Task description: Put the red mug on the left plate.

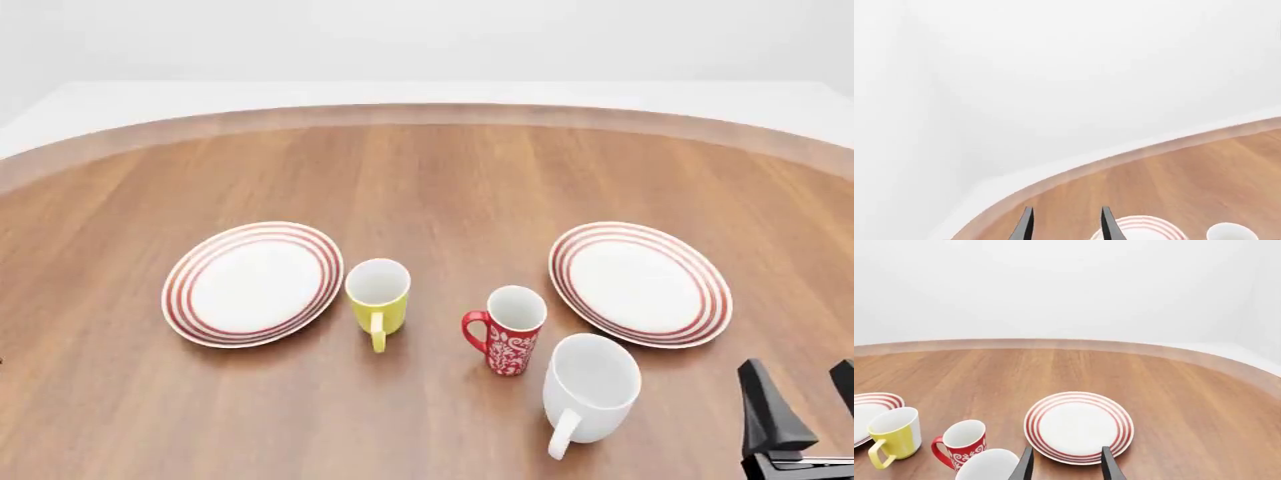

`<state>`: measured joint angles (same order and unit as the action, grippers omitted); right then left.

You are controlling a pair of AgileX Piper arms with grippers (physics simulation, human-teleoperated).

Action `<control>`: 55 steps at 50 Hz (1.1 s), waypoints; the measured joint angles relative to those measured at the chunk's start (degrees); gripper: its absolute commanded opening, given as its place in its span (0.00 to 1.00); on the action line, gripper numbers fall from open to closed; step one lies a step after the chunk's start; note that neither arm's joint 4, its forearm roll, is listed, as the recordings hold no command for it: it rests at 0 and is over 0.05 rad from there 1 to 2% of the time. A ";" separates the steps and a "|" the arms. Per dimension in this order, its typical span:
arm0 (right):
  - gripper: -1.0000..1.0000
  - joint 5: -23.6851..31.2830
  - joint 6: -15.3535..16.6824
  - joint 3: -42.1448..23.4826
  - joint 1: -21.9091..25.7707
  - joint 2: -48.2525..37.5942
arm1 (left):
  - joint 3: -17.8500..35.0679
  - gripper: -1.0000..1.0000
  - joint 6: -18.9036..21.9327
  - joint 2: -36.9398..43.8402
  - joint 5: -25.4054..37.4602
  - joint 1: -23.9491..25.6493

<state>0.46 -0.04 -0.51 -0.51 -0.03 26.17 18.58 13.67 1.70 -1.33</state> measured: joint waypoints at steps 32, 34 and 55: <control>1.00 0.02 0.00 -0.02 0.00 0.01 | 21.03 1.00 22.40 22.56 -2.44 10.93; 1.00 0.03 0.00 -0.02 0.00 0.01 | 21.91 1.00 23.73 23.99 -2.66 11.88; 1.00 0.03 0.00 -0.02 0.00 0.01 | 30.42 1.00 32.87 35.02 1.05 21.45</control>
<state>0.49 -0.05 -0.53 -0.51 -0.02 56.59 51.46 48.69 2.75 20.11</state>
